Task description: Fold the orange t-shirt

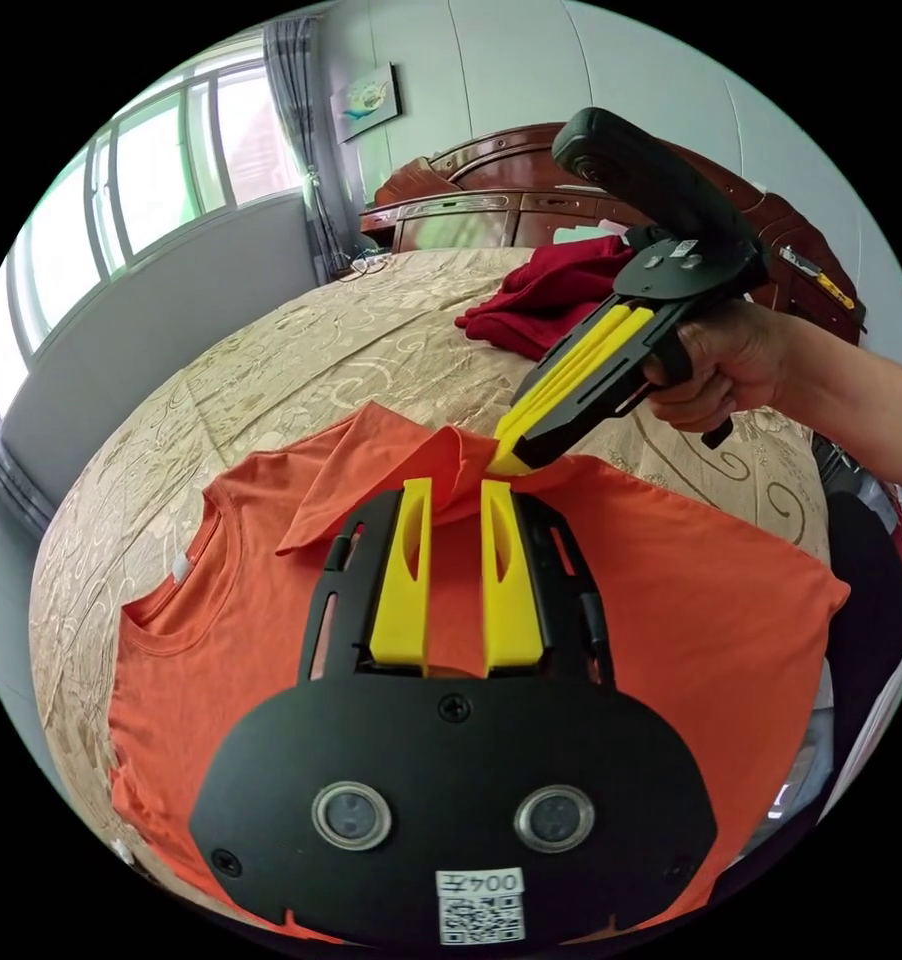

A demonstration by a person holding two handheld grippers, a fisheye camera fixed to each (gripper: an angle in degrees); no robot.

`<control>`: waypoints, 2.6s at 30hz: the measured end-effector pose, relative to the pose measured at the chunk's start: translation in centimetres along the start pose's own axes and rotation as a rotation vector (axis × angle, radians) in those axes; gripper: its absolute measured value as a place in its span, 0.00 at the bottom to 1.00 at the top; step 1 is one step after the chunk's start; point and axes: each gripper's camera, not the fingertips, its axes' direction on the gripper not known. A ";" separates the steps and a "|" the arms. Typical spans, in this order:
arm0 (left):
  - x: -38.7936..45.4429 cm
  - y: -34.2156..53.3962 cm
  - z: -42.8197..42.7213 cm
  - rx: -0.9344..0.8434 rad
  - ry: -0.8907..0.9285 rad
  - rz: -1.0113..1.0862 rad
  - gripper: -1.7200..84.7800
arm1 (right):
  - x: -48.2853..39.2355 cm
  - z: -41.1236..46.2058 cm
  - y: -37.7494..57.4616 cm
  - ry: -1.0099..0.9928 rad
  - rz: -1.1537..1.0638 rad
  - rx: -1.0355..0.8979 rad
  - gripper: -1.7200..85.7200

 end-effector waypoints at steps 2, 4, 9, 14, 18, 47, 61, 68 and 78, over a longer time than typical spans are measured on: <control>0.6 -0.2 0.0 0.009 0.011 -0.001 0.08 | 0.4 -0.1 0.1 0.001 0.002 0.003 0.13; 1.2 -0.4 0.0 0.011 0.025 0.000 0.06 | 0.6 -0.1 0.3 0.004 0.001 0.001 0.13; 1.4 -0.4 -0.8 0.039 0.064 -0.057 0.03 | 1.4 -0.9 1.2 -0.006 0.040 0.042 0.12; 1.6 0.2 -2.4 0.033 0.097 -0.113 0.03 | 2.0 -1.7 2.7 -0.026 0.085 0.090 0.11; 2.3 1.3 -2.1 -0.086 0.110 -0.118 0.03 | 2.0 -0.2 3.7 0.019 0.109 0.038 0.10; -21.4 0.9 1.4 -0.053 0.156 -0.655 0.15 | 6.4 2.7 4.5 0.199 0.280 0.088 0.12; -23.2 0.4 4.9 -0.067 0.129 -0.622 0.07 | 15.1 3.4 -10.7 0.189 0.451 0.138 0.13; -21.9 -0.1 3.4 0.005 0.121 -0.527 0.04 | 16.3 5.9 -18.4 0.188 0.580 -0.007 0.17; -20.8 -0.1 2.3 0.056 0.134 -0.473 0.03 | 13.4 9.6 -25.8 0.400 0.554 -0.166 0.05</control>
